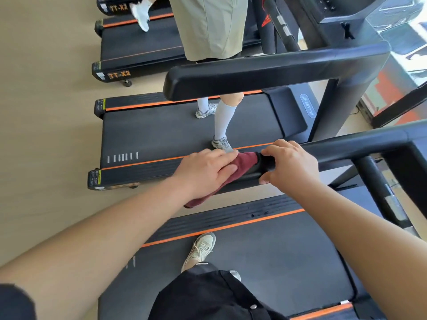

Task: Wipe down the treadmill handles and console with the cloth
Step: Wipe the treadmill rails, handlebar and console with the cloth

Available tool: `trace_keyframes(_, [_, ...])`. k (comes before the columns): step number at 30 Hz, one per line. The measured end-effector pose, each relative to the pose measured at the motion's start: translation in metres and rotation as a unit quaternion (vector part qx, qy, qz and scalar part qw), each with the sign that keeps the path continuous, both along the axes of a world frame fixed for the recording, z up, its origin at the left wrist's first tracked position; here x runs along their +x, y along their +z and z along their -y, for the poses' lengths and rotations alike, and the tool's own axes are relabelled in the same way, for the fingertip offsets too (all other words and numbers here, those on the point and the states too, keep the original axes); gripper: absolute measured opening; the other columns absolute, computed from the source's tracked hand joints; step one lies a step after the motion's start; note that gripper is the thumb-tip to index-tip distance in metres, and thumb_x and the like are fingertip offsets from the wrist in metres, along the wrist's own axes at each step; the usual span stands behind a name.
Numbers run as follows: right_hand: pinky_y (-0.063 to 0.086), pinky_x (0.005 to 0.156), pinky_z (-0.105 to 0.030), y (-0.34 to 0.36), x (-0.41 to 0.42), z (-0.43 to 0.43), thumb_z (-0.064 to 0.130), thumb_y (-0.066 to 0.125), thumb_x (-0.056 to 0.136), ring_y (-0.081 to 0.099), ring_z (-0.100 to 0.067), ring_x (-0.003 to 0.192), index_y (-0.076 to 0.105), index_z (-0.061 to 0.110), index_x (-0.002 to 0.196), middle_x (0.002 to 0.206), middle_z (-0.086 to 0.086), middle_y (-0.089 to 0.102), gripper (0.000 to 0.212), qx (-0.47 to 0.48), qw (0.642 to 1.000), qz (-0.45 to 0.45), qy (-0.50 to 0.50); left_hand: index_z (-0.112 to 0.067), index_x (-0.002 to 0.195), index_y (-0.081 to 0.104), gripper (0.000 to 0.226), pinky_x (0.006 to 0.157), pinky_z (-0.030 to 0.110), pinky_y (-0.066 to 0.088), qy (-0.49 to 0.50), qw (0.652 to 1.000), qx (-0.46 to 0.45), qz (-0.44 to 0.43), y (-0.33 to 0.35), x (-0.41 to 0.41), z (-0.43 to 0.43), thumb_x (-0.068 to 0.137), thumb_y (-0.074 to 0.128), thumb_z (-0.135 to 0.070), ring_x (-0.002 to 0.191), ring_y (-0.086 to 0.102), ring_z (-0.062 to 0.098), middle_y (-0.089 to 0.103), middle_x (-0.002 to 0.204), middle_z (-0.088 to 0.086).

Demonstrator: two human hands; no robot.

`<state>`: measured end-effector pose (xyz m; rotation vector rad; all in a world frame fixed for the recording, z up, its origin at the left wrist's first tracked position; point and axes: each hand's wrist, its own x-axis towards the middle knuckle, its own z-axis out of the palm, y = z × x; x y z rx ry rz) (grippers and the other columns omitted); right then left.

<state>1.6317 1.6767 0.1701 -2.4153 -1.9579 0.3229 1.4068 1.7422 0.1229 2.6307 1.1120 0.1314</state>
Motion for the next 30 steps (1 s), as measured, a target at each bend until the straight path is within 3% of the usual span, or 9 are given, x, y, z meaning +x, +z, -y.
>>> trace_keyframes(3, [0.048, 0.081, -0.033, 0.0, -0.001, 0.0, 0.046, 0.089, 0.065, 0.047, -0.013, 0.117, 0.062, 0.036, 0.128, 0.119, 0.014, 0.056, 0.07, -0.004, 1.0, 0.006, 0.005, -0.042, 0.158, 0.029, 0.056, 0.106, 0.05, 0.044, 0.013, 0.999, 0.042, -0.017, -0.008, 0.015, 0.002, 0.104, 0.023, -0.055, 0.141, 0.044, 0.029, 0.033, 0.165, 0.004])
trace_keyframes(6, [0.049, 0.082, -0.034, 0.0, -0.001, 0.0, 0.045, 0.088, 0.067, 0.046, -0.014, 0.117, 0.061, 0.035, 0.128, 0.118, 0.013, 0.055, 0.068, -0.01, 1.0, 0.002, 0.004, -0.034, 0.155, 0.041, 0.05, 0.105, 0.052, 0.044, -0.027, 0.993, 0.109, 0.021, -0.016, -0.005, 0.033, 0.105, 0.042, -0.042, 0.135, 0.051, 0.034, 0.04, 0.161, 0.006])
trace_keyframes(9, [0.05, 0.082, -0.034, 0.0, -0.001, 0.001, 0.044, 0.088, 0.068, 0.046, -0.014, 0.118, 0.061, 0.035, 0.128, 0.119, 0.013, 0.055, 0.067, -0.012, 1.0, -0.001, 0.003, -0.027, 0.153, 0.046, 0.05, 0.116, 0.055, 0.034, -0.079, 0.985, 0.145, 0.049, -0.03, -0.055, 0.04, 0.104, 0.053, -0.028, 0.145, 0.04, 0.036, 0.038, 0.162, 0.006])
trace_keyframes(12, [0.05, 0.082, -0.035, -0.001, 0.001, 0.001, 0.044, 0.088, 0.067, 0.045, -0.013, 0.119, 0.06, 0.035, 0.129, 0.12, 0.013, 0.055, 0.068, -0.009, 1.0, -0.009, -0.002, -0.024, 0.155, 0.042, 0.05, 0.115, 0.05, 0.039, -0.043, 0.993, 0.08, 0.074, -0.037, -0.082, 0.04, 0.106, 0.046, -0.028, 0.145, 0.039, 0.033, 0.038, 0.16, 0.008])
trace_keyframes(15, [0.049, 0.081, -0.034, -0.001, 0.002, 0.001, 0.044, 0.089, 0.065, 0.045, -0.012, 0.119, 0.062, 0.036, 0.129, 0.119, 0.015, 0.055, 0.07, -0.005, 1.0, -0.014, -0.004, -0.031, 0.147, 0.051, 0.043, 0.099, 0.044, 0.048, 0.129, 0.986, -0.012, 0.103, -0.017, -0.052, 0.037, 0.108, 0.033, -0.037, 0.126, 0.055, 0.026, 0.056, 0.14, -0.001])
trace_keyframes(18, [0.047, 0.079, -0.033, 0.001, 0.006, 0.001, 0.045, 0.089, 0.065, 0.045, -0.012, 0.12, 0.062, 0.036, 0.129, 0.119, 0.015, 0.055, 0.07, -0.009, 1.0, -0.01, -0.003, -0.03, 0.118, 0.061, 0.046, 0.091, 0.043, 0.045, 0.259, 0.957, -0.128, -0.01, 0.008, 0.009, 0.008, 0.107, 0.018, -0.043, 0.117, 0.06, 0.033, 0.066, 0.125, 0.004])
trace_keyframes(23, [0.047, 0.075, -0.033, 0.004, -0.001, 0.0, 0.044, 0.09, 0.065, 0.046, -0.016, 0.117, 0.063, 0.033, 0.128, 0.114, 0.011, 0.055, 0.069, -0.012, 1.0, -0.001, 0.007, -0.031, 0.117, 0.06, 0.04, 0.082, 0.042, 0.042, 0.167, 0.986, 0.009, 0.003, 0.001, 0.041, 0.029, 0.106, 0.024, -0.044, 0.105, 0.063, 0.033, 0.069, 0.117, -0.003])
trace_keyframes(27, [0.046, 0.074, -0.033, 0.0, -0.001, 0.002, 0.043, 0.09, 0.066, 0.047, -0.016, 0.117, 0.063, 0.032, 0.127, 0.115, 0.011, 0.056, 0.068, -0.006, 1.0, -0.005, 0.005, -0.019, 0.156, 0.039, 0.055, 0.116, 0.042, 0.034, 0.0, 0.996, 0.08, 0.042, -0.014, -0.004, 0.045, 0.105, 0.036, -0.037, 0.138, 0.045, 0.026, 0.043, 0.159, -0.001])
trace_keyframes(30, [0.044, 0.074, -0.032, -0.003, 0.0, 0.005, 0.044, 0.088, 0.069, 0.046, -0.016, 0.119, 0.062, 0.032, 0.129, 0.119, 0.012, 0.056, 0.066, 0.009, 1.0, -0.016, 0.004, -0.029, 0.158, 0.037, 0.054, 0.114, 0.039, 0.036, -0.041, 0.997, 0.027, 0.054, -0.016, -0.047, 0.026, 0.106, 0.035, -0.042, 0.141, 0.043, 0.022, 0.037, 0.163, -0.006])
